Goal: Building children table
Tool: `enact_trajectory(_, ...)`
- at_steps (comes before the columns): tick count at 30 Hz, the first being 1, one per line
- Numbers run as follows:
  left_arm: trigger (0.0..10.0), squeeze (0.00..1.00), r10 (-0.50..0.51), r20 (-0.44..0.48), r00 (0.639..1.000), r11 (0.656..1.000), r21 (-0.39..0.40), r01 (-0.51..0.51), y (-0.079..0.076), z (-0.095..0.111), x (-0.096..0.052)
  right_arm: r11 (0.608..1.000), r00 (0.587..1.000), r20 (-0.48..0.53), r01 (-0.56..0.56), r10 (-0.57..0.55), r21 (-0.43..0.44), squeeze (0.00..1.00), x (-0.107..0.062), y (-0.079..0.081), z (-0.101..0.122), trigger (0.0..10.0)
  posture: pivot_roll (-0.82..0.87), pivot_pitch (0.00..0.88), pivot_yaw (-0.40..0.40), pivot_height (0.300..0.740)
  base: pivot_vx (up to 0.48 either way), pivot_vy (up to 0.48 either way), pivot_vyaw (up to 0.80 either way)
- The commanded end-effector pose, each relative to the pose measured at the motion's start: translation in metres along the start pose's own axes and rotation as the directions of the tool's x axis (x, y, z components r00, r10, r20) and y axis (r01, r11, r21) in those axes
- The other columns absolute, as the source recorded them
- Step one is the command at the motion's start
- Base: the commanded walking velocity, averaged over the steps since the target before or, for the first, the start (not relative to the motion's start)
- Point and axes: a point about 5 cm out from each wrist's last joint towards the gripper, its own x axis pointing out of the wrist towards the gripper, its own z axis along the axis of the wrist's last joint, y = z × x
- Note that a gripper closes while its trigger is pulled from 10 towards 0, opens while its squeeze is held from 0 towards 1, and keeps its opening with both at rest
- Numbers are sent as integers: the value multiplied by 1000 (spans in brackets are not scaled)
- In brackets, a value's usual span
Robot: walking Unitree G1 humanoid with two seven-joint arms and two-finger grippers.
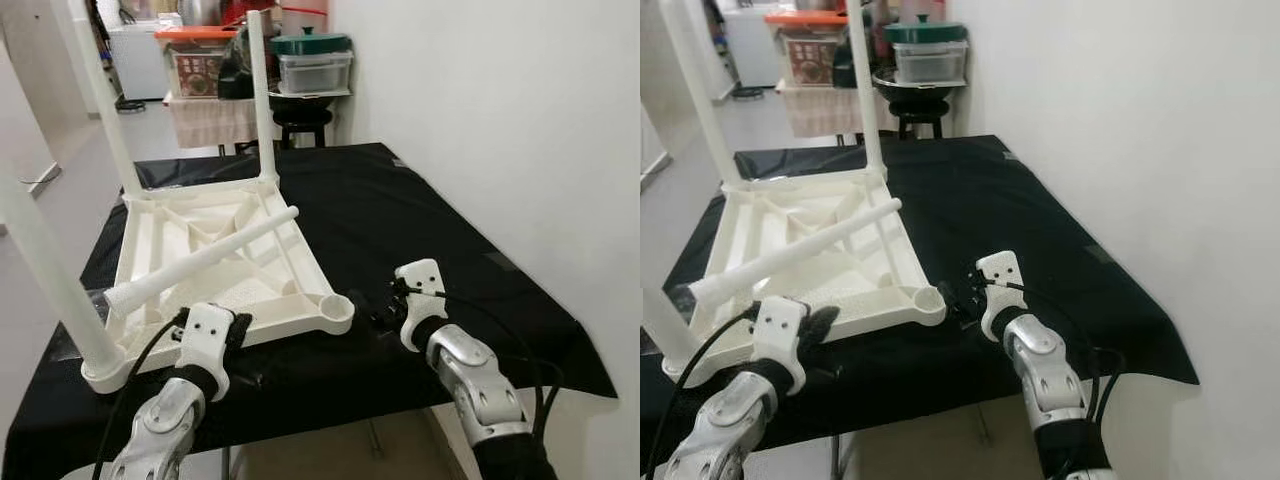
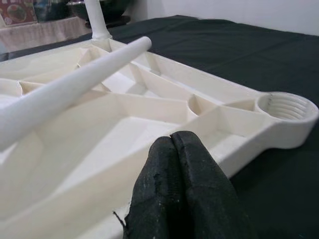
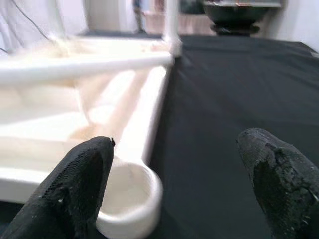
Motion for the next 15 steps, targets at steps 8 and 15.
enact_trajectory(8, 10000, 0, -29, 46, 999, 1000, -2, 29, 0, 6, 8, 989, 995, 72, -78, 69, 129, 0, -1, 16, 4, 10000, 14, 0, -29, 740, 233, 0, 200)
enact_trajectory(15, 10000, 0, -68, 58, 996, 998, 6, 68, -5, 7, 11, 992, 992, 112, -65, 53, 107, 0, 4, 16, 14, 10000, 23, 0, -28, 740, 416, 0, 234)
